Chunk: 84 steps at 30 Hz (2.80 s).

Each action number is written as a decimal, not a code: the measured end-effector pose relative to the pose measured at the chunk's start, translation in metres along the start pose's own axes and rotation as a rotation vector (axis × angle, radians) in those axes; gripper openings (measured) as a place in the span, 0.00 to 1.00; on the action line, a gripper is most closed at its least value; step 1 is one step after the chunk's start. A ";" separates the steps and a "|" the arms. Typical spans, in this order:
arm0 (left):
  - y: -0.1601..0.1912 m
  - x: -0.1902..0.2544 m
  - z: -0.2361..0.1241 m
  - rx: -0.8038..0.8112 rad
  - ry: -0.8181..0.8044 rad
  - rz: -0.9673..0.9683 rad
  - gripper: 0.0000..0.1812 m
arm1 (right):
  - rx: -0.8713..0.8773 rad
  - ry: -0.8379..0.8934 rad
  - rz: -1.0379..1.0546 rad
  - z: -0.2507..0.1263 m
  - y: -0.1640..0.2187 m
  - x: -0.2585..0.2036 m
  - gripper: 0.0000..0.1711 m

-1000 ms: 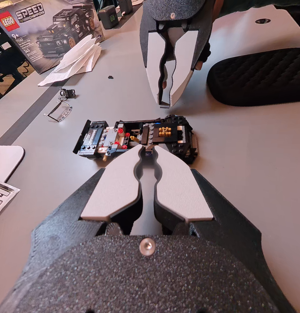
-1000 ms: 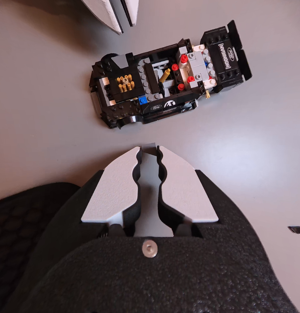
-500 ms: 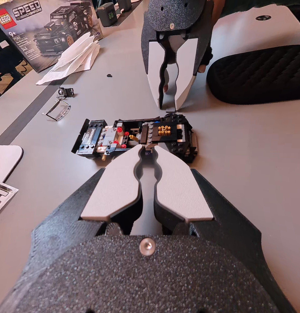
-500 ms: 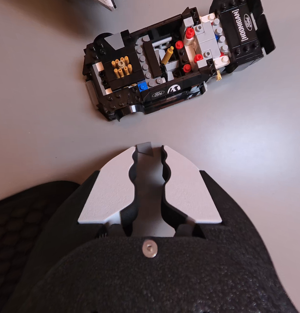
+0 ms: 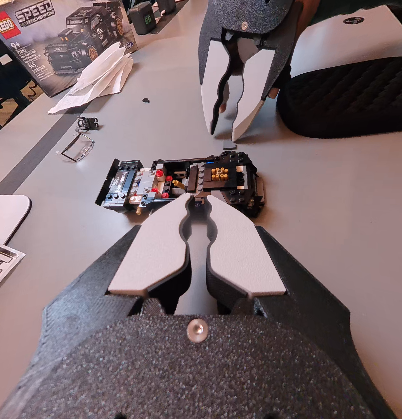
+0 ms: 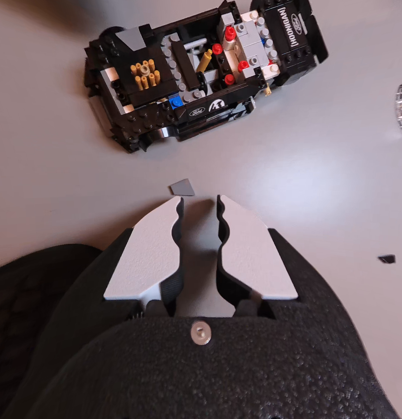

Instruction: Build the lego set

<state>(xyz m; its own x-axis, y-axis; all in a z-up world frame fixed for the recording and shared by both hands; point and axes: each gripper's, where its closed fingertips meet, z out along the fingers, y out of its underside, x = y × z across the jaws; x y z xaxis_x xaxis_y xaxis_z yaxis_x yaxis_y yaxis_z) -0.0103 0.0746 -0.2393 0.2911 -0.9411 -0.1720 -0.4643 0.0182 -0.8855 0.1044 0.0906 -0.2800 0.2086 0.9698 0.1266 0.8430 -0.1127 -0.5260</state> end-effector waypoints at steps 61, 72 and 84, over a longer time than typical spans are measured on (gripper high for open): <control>-0.005 0.000 -0.001 0.019 -0.005 0.014 0.05 | 0.106 -0.144 0.045 -0.012 -0.059 -0.014 0.09; -0.008 0.000 -0.003 0.026 0.000 0.021 0.05 | 0.027 -0.186 0.103 0.003 -0.061 -0.020 0.09; -0.008 0.001 -0.004 0.025 0.000 0.027 0.05 | 0.031 -0.226 0.130 0.004 -0.060 -0.025 0.11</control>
<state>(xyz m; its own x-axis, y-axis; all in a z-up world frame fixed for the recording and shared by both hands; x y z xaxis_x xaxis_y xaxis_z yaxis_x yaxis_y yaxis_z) -0.0094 0.0721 -0.2305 0.2788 -0.9402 -0.1958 -0.4506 0.0520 -0.8912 0.0463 0.0744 -0.2550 0.1956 0.9716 -0.1332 0.8000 -0.2366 -0.5514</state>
